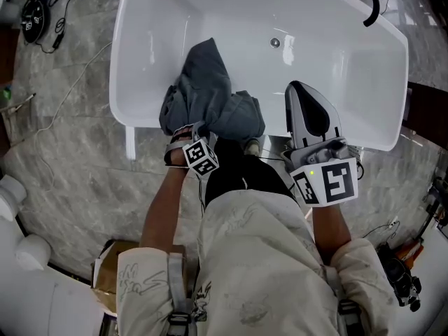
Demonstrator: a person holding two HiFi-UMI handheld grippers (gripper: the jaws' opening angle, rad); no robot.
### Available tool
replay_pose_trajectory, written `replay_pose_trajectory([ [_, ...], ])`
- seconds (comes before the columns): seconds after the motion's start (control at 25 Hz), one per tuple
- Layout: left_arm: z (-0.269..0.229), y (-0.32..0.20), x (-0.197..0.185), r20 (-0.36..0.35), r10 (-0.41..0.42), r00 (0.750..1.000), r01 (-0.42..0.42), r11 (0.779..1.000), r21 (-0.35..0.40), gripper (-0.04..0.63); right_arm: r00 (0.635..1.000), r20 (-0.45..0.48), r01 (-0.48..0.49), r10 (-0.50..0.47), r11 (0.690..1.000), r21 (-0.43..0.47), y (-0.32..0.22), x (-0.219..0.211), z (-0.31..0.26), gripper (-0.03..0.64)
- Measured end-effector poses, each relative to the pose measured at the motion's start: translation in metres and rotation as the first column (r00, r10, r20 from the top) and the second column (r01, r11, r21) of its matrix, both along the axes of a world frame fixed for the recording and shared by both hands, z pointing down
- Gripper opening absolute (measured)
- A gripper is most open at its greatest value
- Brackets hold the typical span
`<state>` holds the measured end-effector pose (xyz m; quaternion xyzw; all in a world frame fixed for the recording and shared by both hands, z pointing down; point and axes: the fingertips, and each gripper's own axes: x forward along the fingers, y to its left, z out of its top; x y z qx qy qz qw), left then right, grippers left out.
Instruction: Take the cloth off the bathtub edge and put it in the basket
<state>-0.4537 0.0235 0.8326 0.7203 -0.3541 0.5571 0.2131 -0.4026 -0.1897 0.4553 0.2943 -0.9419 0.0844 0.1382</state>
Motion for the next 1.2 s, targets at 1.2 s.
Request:
replay_pose_trajectory([
  [1.2,-0.191,-0.044,-0.016,-0.527,-0.596,0.606,0.779,0.581,0.237,0.017,0.996,0.09,-0.002,-0.002,0.999,0.04,0.003,0.035,-0.043,-0.012],
])
